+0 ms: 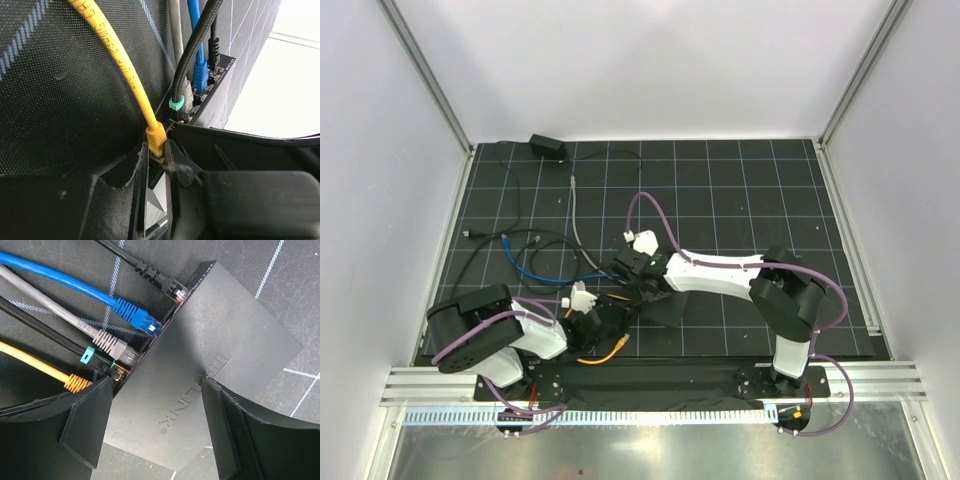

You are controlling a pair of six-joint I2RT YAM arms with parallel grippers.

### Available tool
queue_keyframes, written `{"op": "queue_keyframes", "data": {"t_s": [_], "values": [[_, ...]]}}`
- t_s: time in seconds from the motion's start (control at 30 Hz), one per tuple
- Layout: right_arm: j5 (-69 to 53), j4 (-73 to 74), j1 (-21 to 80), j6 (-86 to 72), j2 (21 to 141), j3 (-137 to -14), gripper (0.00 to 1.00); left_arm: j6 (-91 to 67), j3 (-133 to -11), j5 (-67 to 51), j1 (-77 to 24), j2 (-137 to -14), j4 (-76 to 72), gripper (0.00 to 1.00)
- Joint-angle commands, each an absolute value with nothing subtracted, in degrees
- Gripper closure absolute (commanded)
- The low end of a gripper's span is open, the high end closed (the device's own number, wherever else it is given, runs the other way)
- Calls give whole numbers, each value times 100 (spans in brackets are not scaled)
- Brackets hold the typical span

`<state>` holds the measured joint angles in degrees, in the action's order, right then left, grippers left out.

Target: Pull the plug from the switch port

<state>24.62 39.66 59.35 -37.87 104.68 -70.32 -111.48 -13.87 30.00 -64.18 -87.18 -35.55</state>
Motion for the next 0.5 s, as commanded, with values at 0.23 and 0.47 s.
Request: {"op": "queue_keyframes", "data": {"t_s": [0.23,0.47], "values": [[2962,3903,6258,-3718,10468,-6452,22,-10907,-1037,3357,-6442,-8464,-2154,100],[2927,3516,6302,-3455,10362,-5968,22,-10916,-993,3594,-6425,-8104,-1837,100]]}}
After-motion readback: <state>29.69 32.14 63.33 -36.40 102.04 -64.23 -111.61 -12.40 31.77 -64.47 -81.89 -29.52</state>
